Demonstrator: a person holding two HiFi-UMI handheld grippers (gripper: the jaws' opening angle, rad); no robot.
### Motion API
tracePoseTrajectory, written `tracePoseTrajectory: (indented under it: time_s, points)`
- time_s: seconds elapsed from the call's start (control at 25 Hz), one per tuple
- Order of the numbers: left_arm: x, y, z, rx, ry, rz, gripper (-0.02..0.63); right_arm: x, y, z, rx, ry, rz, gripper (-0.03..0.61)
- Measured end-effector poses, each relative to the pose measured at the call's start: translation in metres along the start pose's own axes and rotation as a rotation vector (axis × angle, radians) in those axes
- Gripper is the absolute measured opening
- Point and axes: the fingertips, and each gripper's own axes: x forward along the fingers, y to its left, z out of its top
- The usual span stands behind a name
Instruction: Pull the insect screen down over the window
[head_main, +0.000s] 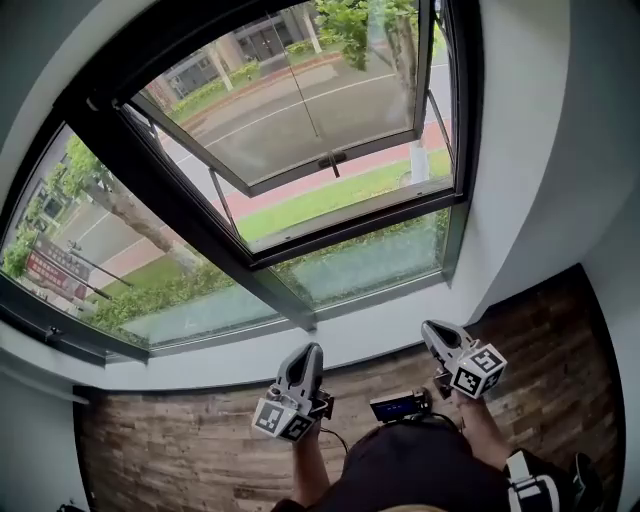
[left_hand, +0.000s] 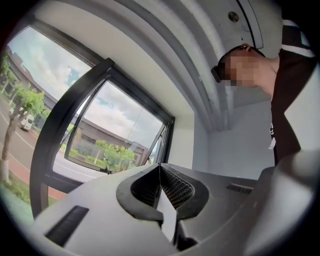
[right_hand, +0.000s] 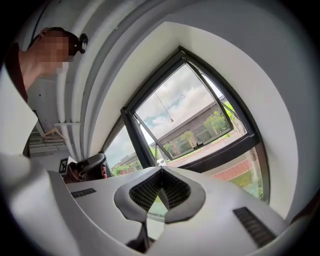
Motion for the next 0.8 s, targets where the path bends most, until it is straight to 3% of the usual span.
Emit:
tracePoseTrajectory:
  time_s: [0.36, 0.6, 0.8]
  points:
    - [0.085, 0.0, -0.026, 0.029, 0.081, 0.013, -0.005, 0.026, -0.066, 0.02, 0.042, 0.0, 0.065, 0.006]
    - [0.113, 0.024, -0.015, 0.125, 0.119, 0.047, -0.003, 0.044, -0.094, 0.027, 0.049, -0.006, 0.067, 0.006]
    - [0.133, 0.06, -0.003, 0.127, 0.092, 0.097, 0.092, 0.064, -0.092, 0.047, -0.029, 0.005, 0.07, 0.006]
